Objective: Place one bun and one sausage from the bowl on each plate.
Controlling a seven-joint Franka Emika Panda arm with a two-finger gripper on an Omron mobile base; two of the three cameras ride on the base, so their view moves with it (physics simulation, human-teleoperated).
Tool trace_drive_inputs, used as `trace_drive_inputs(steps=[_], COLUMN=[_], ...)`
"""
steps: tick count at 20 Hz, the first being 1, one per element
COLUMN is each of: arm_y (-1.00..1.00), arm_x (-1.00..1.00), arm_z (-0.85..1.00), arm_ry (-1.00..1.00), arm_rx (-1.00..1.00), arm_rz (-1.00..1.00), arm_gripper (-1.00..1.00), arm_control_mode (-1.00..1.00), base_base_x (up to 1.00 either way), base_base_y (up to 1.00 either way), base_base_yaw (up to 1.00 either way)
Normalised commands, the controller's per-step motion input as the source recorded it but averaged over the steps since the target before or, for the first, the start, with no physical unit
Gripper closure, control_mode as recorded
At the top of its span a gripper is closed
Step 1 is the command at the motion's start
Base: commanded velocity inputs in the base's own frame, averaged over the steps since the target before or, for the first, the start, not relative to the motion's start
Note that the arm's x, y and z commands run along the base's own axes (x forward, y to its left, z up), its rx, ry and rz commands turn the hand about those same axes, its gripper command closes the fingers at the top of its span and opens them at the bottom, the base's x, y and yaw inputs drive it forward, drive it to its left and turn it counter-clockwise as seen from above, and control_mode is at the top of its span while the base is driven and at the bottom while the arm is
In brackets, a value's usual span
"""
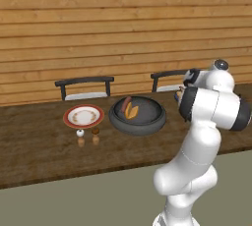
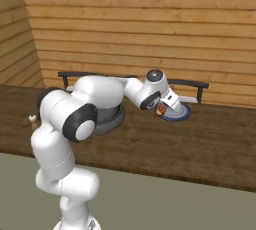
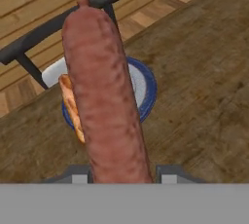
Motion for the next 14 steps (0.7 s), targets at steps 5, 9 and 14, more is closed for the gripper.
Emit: trace_drive_inputs(steps=[5, 9, 14], arm_y=[-0.06, -0.12, -0.03], arm_x=[0.2, 0.14, 0.13], arm_z=[-0.23, -0.14, -0.02], arm_ry=[-0.01, 0.0, 0.0], arm_rx=[0.0, 0.0, 0.0], arm_rz=[0.05, 0.03, 0.01], arm_gripper=[1.0, 1.0, 1.0], arm_control_mode=[-1.0, -1.0, -1.0], base_base_x=[0.0, 0.0, 0.0], base_base_y=[0.0, 0.0, 0.0], base_base_yaw=[0.0, 0.0, 0.0])
